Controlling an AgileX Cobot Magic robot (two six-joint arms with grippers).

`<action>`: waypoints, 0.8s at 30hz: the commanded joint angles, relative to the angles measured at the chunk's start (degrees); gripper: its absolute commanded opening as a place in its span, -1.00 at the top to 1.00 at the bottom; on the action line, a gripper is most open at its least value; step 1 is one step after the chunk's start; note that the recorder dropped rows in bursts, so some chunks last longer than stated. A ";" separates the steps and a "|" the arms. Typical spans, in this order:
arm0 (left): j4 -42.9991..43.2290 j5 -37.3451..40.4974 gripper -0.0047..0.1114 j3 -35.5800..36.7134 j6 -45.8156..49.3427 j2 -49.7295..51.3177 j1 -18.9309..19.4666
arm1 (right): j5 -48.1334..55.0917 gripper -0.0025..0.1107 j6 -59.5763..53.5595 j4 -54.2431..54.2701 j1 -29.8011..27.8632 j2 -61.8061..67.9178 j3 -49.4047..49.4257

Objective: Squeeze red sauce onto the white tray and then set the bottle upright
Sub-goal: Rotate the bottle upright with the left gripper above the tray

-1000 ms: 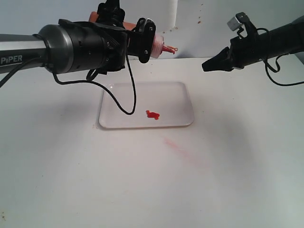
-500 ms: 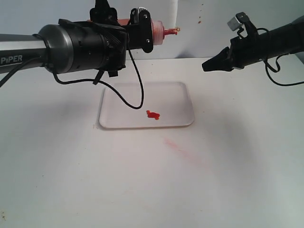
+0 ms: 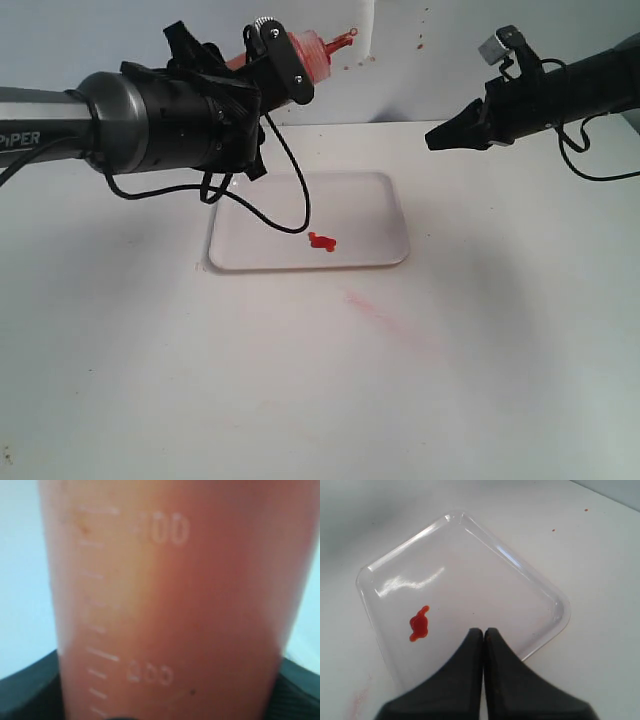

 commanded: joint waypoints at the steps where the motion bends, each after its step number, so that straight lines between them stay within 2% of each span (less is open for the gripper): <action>1: 4.53 -3.22 0.92 4.20 -8.55 -3.64 0.14 | -0.22 0.96 -0.25 -0.05 -0.37 -0.59 0.27; 9: 11.84 -9.11 0.92 12.54 -25.54 -9.74 0.14 | -0.22 0.96 -0.25 -0.05 -0.37 -0.59 0.27; 15: 19.29 -12.85 0.92 19.42 -45.87 -14.26 0.14 | -0.22 0.96 -0.12 -0.05 -0.37 -0.59 0.27; 24: 19.29 -12.27 0.92 24.27 -52.51 -15.90 0.14 | -0.22 0.96 -0.12 -0.05 -0.37 -0.59 0.27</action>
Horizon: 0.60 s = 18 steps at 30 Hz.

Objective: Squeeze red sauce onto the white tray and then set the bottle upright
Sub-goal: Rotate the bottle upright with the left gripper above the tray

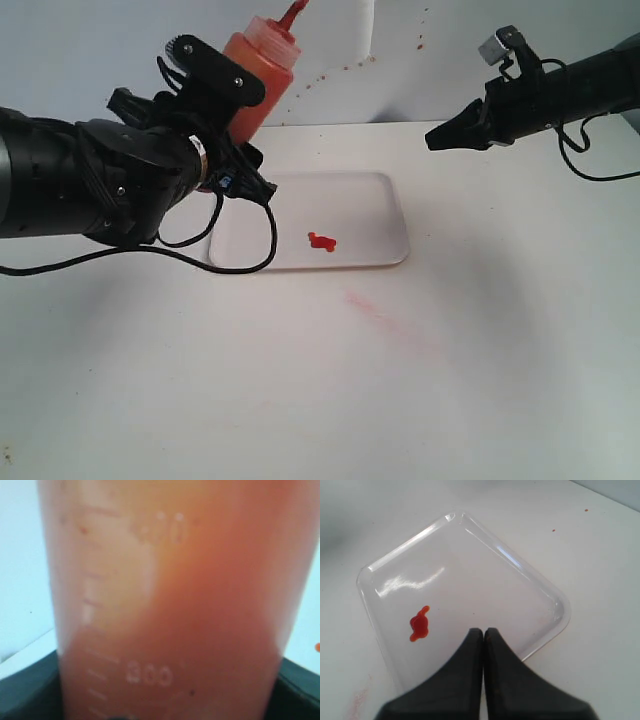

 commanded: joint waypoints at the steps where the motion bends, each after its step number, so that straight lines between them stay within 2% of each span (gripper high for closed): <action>1: 1.31 1.18 0.92 1.05 -5.10 -1.73 0.14 | -0.22 0.96 -0.12 0.04 -0.37 -0.59 0.27; 14: 1.31 1.06 0.92 1.04 -16.31 -1.87 0.14 | -0.22 0.96 -0.30 0.04 -0.37 -0.59 0.27; 18: 1.31 -1.25 0.92 1.04 -25.30 -1.87 0.14 | -0.22 0.96 -0.18 0.04 -0.37 -0.59 0.27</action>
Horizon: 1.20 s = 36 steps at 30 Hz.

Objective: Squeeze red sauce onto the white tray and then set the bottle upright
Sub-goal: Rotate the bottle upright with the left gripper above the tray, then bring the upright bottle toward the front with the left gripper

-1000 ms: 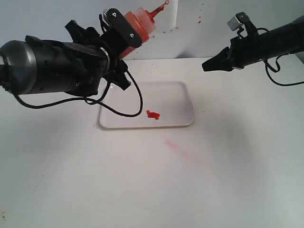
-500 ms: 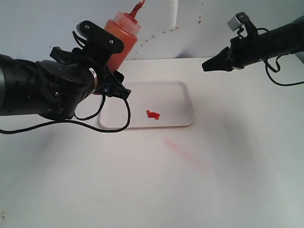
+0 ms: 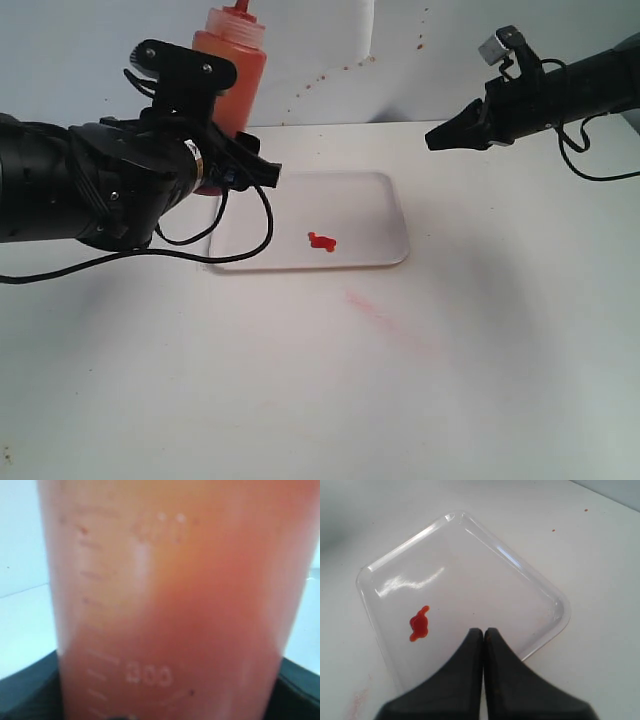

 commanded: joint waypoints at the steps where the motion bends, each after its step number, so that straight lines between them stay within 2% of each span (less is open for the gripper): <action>1: 1.18 -2.38 0.92 -0.19 -8.58 -1.10 0.14 | -0.22 0.96 -0.18 0.04 -0.37 -0.59 0.27; 6: 1.18 -2.18 0.92 -1.66 -8.76 -0.99 0.14 | -0.22 0.96 -0.18 0.04 -0.37 -0.59 0.27; 9: 1.18 -2.30 0.92 -2.06 -3.54 -0.99 0.14 | -0.22 0.96 -0.18 0.04 -0.37 -0.59 0.27; 12: 1.18 -2.30 0.92 -2.65 -3.51 -0.99 0.14 | -0.22 0.96 -0.31 0.04 -0.37 -0.59 0.27; 17: 1.18 -2.64 0.92 -6.83 -10.71 -0.99 0.14 | -0.22 0.96 -0.31 0.04 -0.37 -0.59 0.27; 21: 1.18 -4.24 0.92 -7.77 -11.24 -0.99 0.14 | -0.22 0.96 -0.16 0.04 -0.37 -0.59 0.27; 25: 1.18 -9.79 0.92 -7.77 -11.24 -1.10 -0.23 | -0.22 0.96 -0.16 0.04 -0.37 -0.59 0.27; 32: 1.18 -27.17 0.92 -7.77 -5.37 -3.18 -0.23 | -0.22 0.96 -0.29 0.04 -0.37 -0.59 0.27; 36: 1.18 -31.26 0.92 -7.34 -1.54 -5.10 -0.23 | -0.22 0.96 -0.29 0.04 -0.37 -0.59 0.27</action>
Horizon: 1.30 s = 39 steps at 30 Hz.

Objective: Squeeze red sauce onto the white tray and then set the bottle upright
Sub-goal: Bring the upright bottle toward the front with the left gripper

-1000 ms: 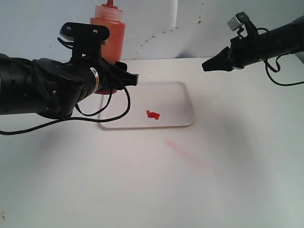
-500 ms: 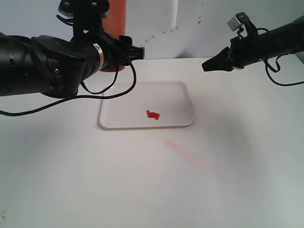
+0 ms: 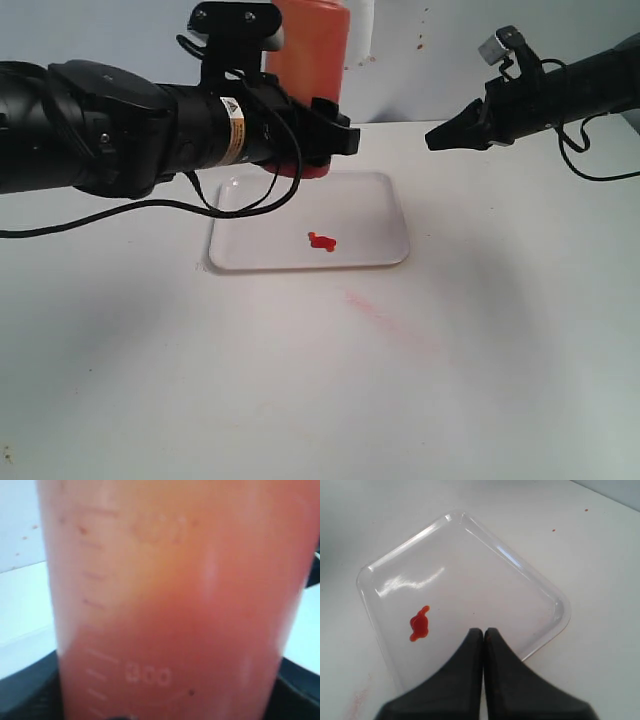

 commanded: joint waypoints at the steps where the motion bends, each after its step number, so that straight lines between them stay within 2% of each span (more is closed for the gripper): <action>1: 0.71 -3.87 0.92 0.07 3.40 -3.51 -0.23 | -0.22 0.96 -0.29 0.04 -0.37 -0.59 0.27; 7: 0.71 -4.70 0.92 5.06 8.69 -9.57 -0.23 | -0.22 0.96 -0.29 0.04 -0.37 -0.59 0.27; 15: 0.04 -15.48 0.92 15.06 12.27 -21.17 -0.23 | -0.22 0.96 -0.18 0.04 -0.37 -0.59 0.27; 24: -22.86 -32.53 0.92 23.40 34.84 -27.13 -0.23 | -0.32 0.96 -0.20 0.04 -0.37 -0.59 0.27; 27: -27.49 -36.04 0.92 25.42 40.30 -27.11 -0.23 | -0.32 0.96 -0.20 0.04 -0.37 -0.59 0.27; 36: -29.50 -49.50 0.92 29.91 48.30 -27.11 -0.23 | -0.32 0.96 -0.20 0.04 -0.37 -0.59 0.27; 39: -30.34 -50.37 0.92 31.09 50.72 -27.11 -0.23 | 0.56 0.96 0.48 0.15 -0.37 -0.59 0.27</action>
